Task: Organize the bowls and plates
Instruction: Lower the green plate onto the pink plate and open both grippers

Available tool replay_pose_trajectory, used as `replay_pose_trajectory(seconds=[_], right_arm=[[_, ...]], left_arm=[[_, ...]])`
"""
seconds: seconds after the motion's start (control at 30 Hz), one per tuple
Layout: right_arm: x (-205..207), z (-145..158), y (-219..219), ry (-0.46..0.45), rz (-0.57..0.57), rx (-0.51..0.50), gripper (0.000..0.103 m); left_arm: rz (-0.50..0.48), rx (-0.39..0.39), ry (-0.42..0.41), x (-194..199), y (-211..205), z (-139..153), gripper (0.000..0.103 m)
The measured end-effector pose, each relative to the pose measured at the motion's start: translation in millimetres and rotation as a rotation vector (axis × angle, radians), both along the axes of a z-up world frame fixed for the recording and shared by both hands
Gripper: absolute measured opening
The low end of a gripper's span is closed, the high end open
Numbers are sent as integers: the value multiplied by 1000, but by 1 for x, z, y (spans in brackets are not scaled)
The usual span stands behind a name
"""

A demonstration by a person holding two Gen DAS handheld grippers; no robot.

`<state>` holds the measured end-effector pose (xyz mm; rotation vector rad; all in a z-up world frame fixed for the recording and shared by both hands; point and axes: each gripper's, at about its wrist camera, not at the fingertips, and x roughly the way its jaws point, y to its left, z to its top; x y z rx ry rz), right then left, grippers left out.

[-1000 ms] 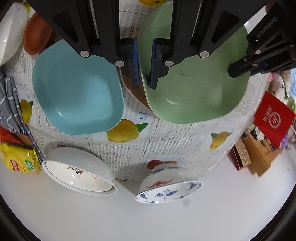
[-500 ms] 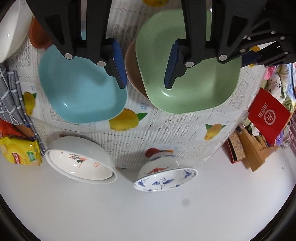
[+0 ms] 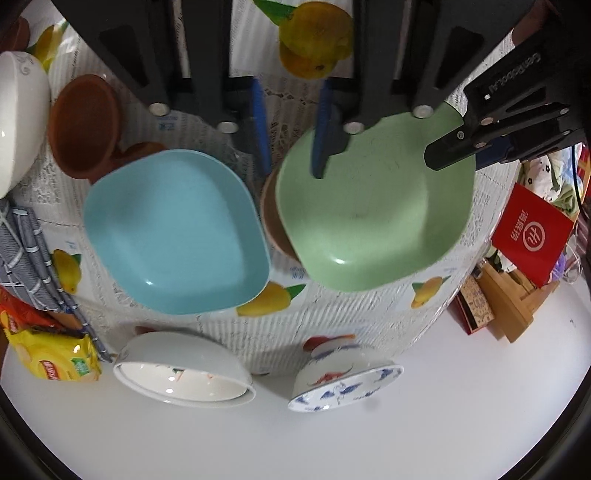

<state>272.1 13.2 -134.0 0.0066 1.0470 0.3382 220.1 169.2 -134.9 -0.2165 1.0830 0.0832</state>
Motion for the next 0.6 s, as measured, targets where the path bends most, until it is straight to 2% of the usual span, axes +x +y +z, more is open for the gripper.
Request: replay_pose_trajectory(seconds=[0.07, 0.13, 0.3, 0.53, 0.6], right_arm=[[2, -1, 4, -34, -6, -45, 10], [6, 1, 4, -43, -9, -47, 8], [19, 9, 1, -57, -30, -40, 9], [9, 18, -11, -70, -44, -27, 10], [3, 21, -18, -68, -51, -25, 12]], left_arm=[[-9, 4, -1, 1, 0, 0, 28], [-14, 2, -1, 2, 1, 0, 28], [-28, -2, -4, 2, 1, 1, 29], [-48, -9, 4, -5, -5, 2, 33], [-70, -14, 18, -8, -10, 1, 42]])
